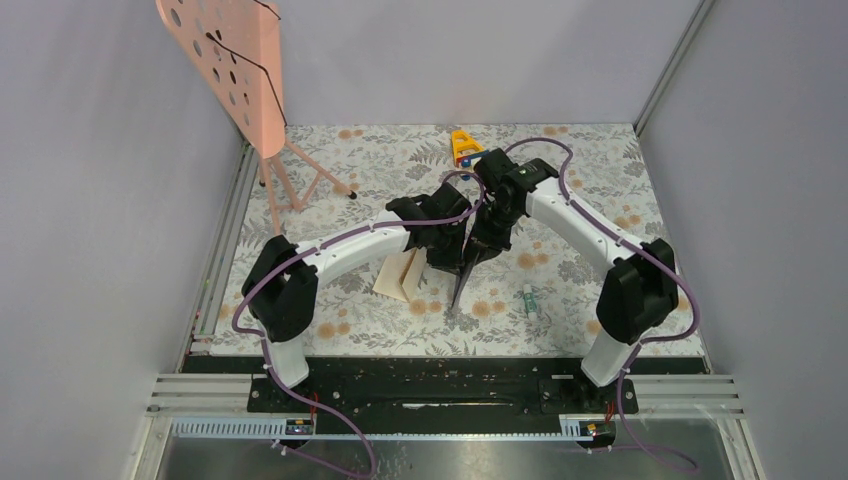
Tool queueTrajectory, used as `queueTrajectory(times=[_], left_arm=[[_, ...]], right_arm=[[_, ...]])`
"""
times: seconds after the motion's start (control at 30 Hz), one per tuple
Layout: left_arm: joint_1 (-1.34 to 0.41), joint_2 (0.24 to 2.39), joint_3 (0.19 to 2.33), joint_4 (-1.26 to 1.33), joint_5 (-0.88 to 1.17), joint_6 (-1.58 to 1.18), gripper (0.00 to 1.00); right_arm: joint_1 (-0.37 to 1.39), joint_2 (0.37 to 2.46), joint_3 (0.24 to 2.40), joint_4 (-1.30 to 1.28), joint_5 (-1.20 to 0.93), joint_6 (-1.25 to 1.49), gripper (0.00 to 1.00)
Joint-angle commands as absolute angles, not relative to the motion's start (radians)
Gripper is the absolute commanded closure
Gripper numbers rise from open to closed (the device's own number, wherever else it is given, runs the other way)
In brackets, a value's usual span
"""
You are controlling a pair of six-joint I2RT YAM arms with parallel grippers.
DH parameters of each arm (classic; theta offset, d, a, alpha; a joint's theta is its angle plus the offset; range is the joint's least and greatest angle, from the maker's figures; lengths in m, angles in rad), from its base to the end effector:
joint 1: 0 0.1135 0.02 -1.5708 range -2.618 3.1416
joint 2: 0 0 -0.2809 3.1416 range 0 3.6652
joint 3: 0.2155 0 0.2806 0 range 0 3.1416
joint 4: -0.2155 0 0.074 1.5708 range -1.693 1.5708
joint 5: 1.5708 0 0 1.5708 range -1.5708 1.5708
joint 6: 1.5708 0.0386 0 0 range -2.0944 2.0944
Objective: Place the letter into the envelope and seal it
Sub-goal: Adjust the envelope.
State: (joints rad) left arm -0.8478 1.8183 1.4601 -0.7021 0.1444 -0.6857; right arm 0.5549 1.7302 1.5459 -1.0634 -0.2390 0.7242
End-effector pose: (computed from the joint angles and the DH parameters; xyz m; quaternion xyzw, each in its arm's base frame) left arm 0.2746 -0.3196 0.2480 0.0963 0.9604 -0.2250 0.1329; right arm 0.3186 0.2082 0.2939 0.0638 0.9781 0.1897 0.0579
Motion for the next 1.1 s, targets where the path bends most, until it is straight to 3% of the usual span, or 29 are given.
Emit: queueTrajectory(times=[0.0,0.3,0.5,1.07], left_arm=[[-0.848,1.794,1.503,-0.690,0.123,-0.684,1.00],[-0.841,1.797,1.504,-0.691,0.158,-0.674,1.00],[-0.822,1.784,1.491,-0.684,0.198,-0.665,1.00],[-0.770,1.684,1.405,-0.604,0.420,-0.658,1.00]], right_arm=[[0.564,1.644,1.511,-0.990,-0.286,0.769,0.78],[0.564,1.564,1.378,-0.845,-0.338,0.807,0.83],[0.561,1.531,1.306,-0.769,-0.352,0.808,1.00],[0.517,1.467,1.099,-0.434,-0.564,0.649,1.00]])
